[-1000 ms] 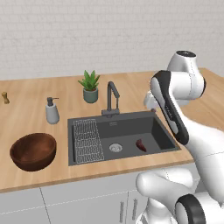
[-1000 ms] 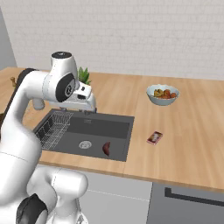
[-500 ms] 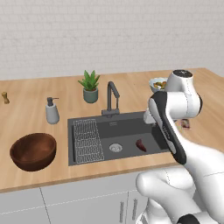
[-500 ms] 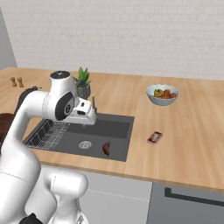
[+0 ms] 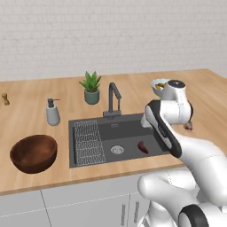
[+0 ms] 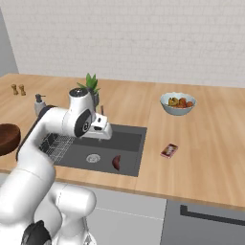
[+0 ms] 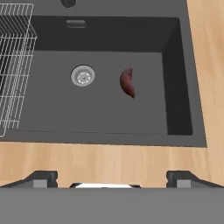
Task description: Pick the potato from the sink and place it in the bowl. Then pick the bowl and place it in the microwave. Then close the microwave door and press the start button.
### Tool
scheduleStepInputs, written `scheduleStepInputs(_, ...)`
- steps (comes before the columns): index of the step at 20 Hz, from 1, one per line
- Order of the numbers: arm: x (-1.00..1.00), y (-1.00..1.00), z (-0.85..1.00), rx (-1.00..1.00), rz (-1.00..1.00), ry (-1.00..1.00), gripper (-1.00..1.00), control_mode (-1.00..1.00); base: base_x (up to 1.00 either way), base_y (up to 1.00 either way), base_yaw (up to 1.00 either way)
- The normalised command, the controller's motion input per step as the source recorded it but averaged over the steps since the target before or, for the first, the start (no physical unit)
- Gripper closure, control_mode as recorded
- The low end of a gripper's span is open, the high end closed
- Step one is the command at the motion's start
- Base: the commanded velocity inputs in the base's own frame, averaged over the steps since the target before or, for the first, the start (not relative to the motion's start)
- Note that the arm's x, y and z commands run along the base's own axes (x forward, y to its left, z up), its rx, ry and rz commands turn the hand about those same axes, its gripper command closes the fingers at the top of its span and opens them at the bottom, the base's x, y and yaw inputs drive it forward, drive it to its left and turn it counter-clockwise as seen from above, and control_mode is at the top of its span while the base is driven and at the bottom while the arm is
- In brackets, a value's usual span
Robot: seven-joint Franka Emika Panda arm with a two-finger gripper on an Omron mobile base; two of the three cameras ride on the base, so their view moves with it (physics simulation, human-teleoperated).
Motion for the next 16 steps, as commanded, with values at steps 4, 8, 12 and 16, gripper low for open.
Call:
scheduleStepInputs(4,0.45,-0.41,-0.28,0.09,0.0,0.0,-1.0,-1.0,0.0,0.0,0.0)
scheduleStepInputs(8,0.5,-0.23,-0.27,0.02,0.0,0.0,-1.0,-1.0,0.0,0.0,0.0)
scheduleStepInputs(12,0.47,-0.01,-0.34,0.0,0.0,0.0,-1.0,-1.0,0.0,0.0,0.0)
scheduleStepInputs(16,0.34,0.0,-0.41,0.0,-0.03,0.0,-1.0,-1.0,0.0,0.0,0.0)
